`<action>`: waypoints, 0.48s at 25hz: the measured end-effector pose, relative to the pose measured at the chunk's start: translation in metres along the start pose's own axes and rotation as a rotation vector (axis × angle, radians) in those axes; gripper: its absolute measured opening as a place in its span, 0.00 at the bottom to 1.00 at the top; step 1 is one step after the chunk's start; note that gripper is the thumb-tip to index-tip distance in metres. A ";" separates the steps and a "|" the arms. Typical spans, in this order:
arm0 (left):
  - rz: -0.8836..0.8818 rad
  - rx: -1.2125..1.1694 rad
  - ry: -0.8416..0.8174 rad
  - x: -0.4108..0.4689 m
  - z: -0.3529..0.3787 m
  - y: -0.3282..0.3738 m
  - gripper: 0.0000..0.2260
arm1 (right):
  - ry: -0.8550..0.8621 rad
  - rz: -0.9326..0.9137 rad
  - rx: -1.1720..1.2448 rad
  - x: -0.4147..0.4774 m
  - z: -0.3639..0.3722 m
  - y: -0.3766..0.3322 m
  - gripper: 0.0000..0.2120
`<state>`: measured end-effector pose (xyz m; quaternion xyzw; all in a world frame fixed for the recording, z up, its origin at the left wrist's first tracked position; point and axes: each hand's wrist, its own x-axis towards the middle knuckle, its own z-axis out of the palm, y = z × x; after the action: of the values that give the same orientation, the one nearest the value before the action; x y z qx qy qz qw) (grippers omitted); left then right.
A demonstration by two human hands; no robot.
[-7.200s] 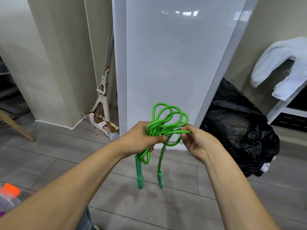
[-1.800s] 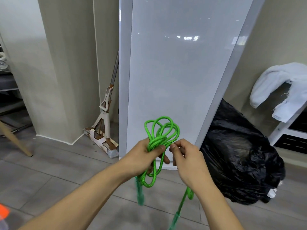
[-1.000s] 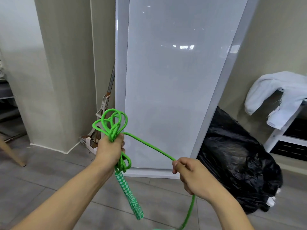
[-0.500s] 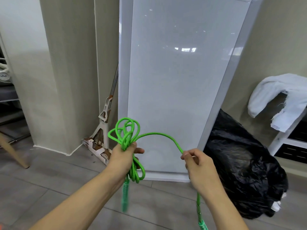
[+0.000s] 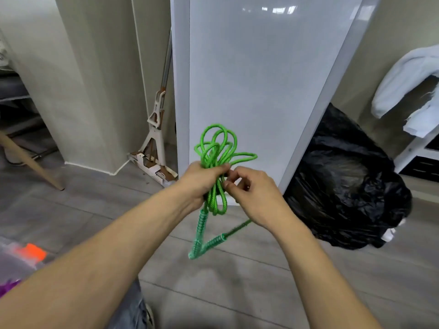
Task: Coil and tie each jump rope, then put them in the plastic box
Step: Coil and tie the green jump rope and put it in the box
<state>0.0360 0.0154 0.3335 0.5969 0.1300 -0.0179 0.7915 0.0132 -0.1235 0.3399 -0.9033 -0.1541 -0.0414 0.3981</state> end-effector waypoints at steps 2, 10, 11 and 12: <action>-0.044 -0.035 -0.002 0.005 -0.006 0.006 0.04 | -0.063 0.005 -0.020 0.001 -0.003 0.004 0.04; 0.040 0.276 0.011 0.026 -0.038 0.008 0.09 | -0.295 0.150 -0.156 -0.006 -0.052 0.032 0.07; 0.055 0.384 -0.020 0.025 -0.041 0.007 0.08 | -0.231 0.143 -0.231 -0.006 -0.059 0.037 0.07; 0.050 0.500 -0.062 0.025 -0.043 0.006 0.07 | -0.151 0.127 -0.255 -0.006 -0.065 0.041 0.06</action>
<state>0.0532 0.0611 0.3223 0.7763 0.0822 -0.0482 0.6231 0.0234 -0.1986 0.3539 -0.9550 -0.1196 0.0326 0.2695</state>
